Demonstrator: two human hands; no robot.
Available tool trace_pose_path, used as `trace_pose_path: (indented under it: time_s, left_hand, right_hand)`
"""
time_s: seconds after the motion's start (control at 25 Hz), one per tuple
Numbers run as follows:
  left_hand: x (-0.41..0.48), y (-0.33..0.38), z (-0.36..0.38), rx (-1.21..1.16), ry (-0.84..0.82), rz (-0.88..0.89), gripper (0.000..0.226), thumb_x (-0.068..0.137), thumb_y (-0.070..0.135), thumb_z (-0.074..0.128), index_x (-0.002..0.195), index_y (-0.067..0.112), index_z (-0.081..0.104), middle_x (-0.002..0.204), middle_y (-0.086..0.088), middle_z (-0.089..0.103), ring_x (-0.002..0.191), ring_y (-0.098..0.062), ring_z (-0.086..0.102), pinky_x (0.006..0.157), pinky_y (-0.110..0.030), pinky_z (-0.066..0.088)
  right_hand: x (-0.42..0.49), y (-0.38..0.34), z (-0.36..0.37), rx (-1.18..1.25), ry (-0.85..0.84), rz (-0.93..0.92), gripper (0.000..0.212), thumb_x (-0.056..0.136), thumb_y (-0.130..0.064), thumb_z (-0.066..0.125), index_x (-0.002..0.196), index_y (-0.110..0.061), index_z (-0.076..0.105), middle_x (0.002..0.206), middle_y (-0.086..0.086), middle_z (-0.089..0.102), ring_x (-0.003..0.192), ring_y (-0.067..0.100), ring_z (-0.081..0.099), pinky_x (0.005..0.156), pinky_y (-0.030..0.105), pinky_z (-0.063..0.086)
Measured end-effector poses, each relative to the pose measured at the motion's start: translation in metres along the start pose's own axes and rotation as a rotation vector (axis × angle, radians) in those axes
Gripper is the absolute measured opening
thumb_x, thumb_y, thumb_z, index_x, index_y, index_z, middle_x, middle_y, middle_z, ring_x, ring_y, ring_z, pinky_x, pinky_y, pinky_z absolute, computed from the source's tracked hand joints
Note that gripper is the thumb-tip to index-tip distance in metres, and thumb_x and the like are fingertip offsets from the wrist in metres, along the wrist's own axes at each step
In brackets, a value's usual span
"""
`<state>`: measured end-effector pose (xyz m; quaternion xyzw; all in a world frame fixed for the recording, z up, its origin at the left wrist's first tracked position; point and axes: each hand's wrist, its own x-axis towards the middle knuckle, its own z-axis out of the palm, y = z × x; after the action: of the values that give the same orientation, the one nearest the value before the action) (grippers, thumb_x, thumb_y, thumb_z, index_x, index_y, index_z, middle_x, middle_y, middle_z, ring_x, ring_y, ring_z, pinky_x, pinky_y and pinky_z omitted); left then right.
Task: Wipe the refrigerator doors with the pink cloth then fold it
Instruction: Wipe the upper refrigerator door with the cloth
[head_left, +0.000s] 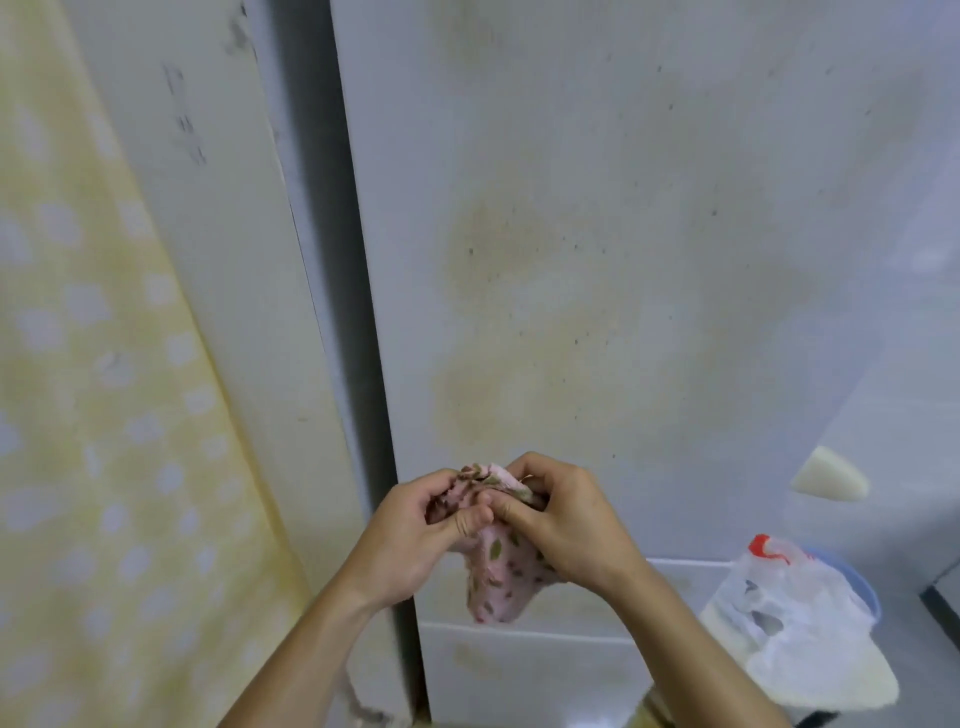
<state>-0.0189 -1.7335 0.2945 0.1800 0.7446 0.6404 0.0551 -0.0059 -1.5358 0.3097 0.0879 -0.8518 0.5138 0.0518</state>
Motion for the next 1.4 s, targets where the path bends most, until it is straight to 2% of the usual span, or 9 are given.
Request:
trace_pose_path:
  time_s: [0.24, 0.52, 0.64, 0.8, 0.96, 1.08, 1.16, 1.24, 1.4]
  left_hand:
    - [0.034, 0.064, -0.019, 0.096, 0.081, 0.182, 0.016, 0.090, 0.031, 0.075, 0.104, 0.023, 0.078, 0.100, -0.002, 0.079, 0.097, -0.019, 0.075, 0.084, -0.030, 0.058]
    - [0.062, 0.127, -0.037, 0.051, 0.173, 0.332, 0.011, 0.096, 0.024, 0.071, 0.105, 0.026, 0.077, 0.098, -0.001, 0.079, 0.094, -0.019, 0.076, 0.080, -0.032, 0.059]
    - [0.074, 0.151, -0.042, 0.028, 0.218, 0.424, 0.022, 0.091, 0.030, 0.079, 0.112, 0.029, 0.073, 0.108, 0.002, 0.078, 0.105, -0.018, 0.074, 0.094, -0.039, 0.059]
    - [0.089, 0.176, -0.046, 0.311, 0.499, 0.729, 0.019, 0.093, 0.028, 0.077, 0.109, 0.035, 0.069, 0.110, 0.013, 0.068, 0.104, -0.017, 0.068, 0.088, -0.026, 0.054]
    - [0.076, 0.198, -0.040, -0.080, 0.062, 0.612, 0.043, 0.097, 0.064, 0.056, 0.131, 0.040, 0.065, 0.095, 0.007, 0.073, 0.080, -0.008, 0.066, 0.070, -0.020, 0.052]
    - [0.076, 0.207, -0.042, -0.090, -0.114, 0.622, 0.077, 0.083, 0.028, 0.074, 0.153, 0.027, 0.042, 0.122, 0.007, 0.073, 0.108, -0.007, 0.072, 0.085, -0.020, 0.058]
    - [0.080, 0.212, -0.045, -0.013, -0.102, 0.646, 0.065, 0.091, 0.008, 0.071, 0.150, 0.022, 0.047, 0.123, -0.001, 0.074, 0.108, -0.012, 0.073, 0.085, -0.026, 0.059]
    - [0.085, 0.212, -0.053, -0.024, -0.040, 0.648, 0.029, 0.104, 0.014, 0.053, 0.130, 0.016, 0.066, 0.099, -0.007, 0.077, 0.087, -0.016, 0.073, 0.077, -0.030, 0.058]
    - [0.093, 0.224, -0.070, -0.275, -0.127, 0.501, 0.038, 0.090, 0.036, 0.055, 0.109, 0.013, 0.080, 0.121, -0.011, 0.075, 0.121, -0.025, 0.069, 0.101, -0.031, 0.053]
  right_hand:
    - [0.041, -0.056, -0.042, -0.277, -0.002, -0.086, 0.060, 0.089, -0.062, 0.069, 0.057, -0.020, 0.041, 0.052, -0.008, 0.033, 0.050, 0.012, 0.028, 0.048, 0.026, 0.021]
    - [0.061, -0.125, -0.084, 0.042, -0.138, -0.207, 0.025, 0.091, -0.042, 0.078, 0.085, -0.018, 0.076, 0.079, 0.001, 0.073, 0.071, 0.009, 0.064, 0.068, 0.026, 0.049]
    - [0.072, -0.149, -0.094, 0.242, -0.102, -0.161, 0.029, 0.089, -0.035, 0.077, 0.097, -0.008, 0.077, 0.095, 0.019, 0.078, 0.085, 0.024, 0.075, 0.081, 0.040, 0.059]
    - [0.082, -0.177, -0.095, 0.660, 0.000, -0.146, 0.045, 0.087, -0.030, 0.073, 0.117, 0.003, 0.070, 0.112, 0.029, 0.075, 0.107, 0.048, 0.072, 0.099, 0.057, 0.056]
    - [0.084, -0.202, -0.086, 0.866, 0.079, -0.286, 0.038, 0.100, -0.036, 0.066, 0.121, -0.005, 0.073, 0.104, 0.024, 0.073, 0.088, 0.037, 0.070, 0.081, 0.039, 0.058]
    - [0.081, -0.213, -0.080, 0.605, 0.193, -0.435, 0.029, 0.105, -0.018, 0.060, 0.131, -0.029, 0.069, 0.088, 0.002, 0.077, 0.075, 0.014, 0.073, 0.066, 0.024, 0.056]
    - [0.082, -0.216, -0.080, 0.361, 0.303, -0.553, 0.049, 0.100, -0.015, 0.068, 0.141, -0.041, 0.057, 0.078, 0.001, 0.072, 0.067, 0.014, 0.068, 0.065, 0.024, 0.054]
    - [0.085, -0.220, -0.085, 0.133, 0.340, -0.579, 0.059, 0.097, -0.025, 0.071, 0.146, -0.048, 0.048, 0.058, -0.006, 0.060, 0.053, 0.008, 0.054, 0.059, 0.015, 0.045]
    - [0.093, -0.233, -0.093, -0.141, 0.392, -0.465, 0.032, 0.089, -0.063, 0.067, 0.098, -0.033, 0.063, 0.047, -0.010, 0.052, 0.044, 0.007, 0.046, 0.048, 0.017, 0.034]
